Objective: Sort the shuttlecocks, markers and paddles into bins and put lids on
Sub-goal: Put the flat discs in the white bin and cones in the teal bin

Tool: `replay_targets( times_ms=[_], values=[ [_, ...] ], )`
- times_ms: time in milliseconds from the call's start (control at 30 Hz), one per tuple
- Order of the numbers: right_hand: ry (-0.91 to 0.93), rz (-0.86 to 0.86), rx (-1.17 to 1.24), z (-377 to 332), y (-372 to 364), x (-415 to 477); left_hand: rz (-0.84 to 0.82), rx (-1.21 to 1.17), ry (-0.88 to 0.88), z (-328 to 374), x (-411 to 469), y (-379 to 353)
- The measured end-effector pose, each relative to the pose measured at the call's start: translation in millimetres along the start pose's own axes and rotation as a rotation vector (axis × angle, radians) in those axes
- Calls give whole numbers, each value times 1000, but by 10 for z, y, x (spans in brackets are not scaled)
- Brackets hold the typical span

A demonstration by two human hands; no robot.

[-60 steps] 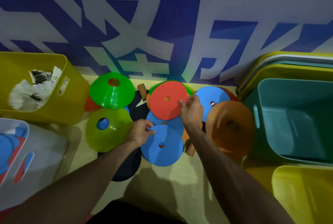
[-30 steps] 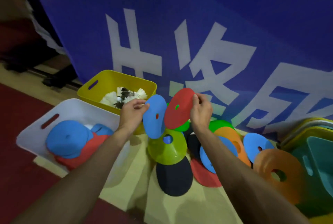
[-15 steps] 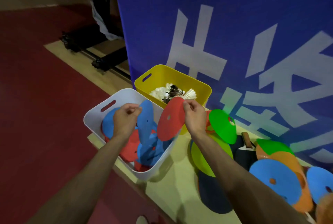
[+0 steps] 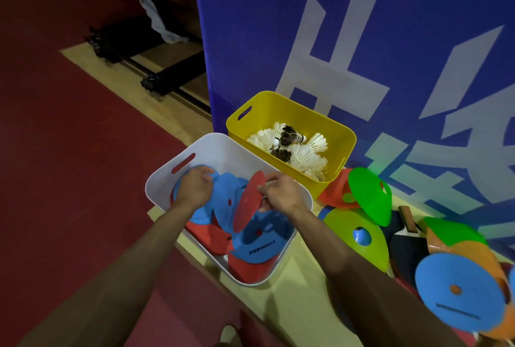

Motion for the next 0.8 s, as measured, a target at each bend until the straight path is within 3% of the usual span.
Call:
replay_targets(
  times_ms=[67, 200, 600, 800],
  values=[
    [-84, 1, -71, 140, 28, 48, -24, 64, 12, -15, -10, -38],
    [-42, 75, -290, 221, 264, 33, -16, 49, -41, 107, -99, -183],
    [69, 91, 11, 604, 995, -415, -39, -78, -301, 1150, -694, -992],
    [32, 218, 116, 1237, 1682, -734, -156, -113, -415, 1570, -1127, -1661]
  ],
)
Point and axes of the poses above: each hand's wrist, its own x-axis towards the middle knuckle, its own y-axis out of the back of the hand, z = x × y, the point moved 7 cm from there along x, towards the middle knuckle, and after that the axes turned 3 degrees about -x, right-handed, at the moved point
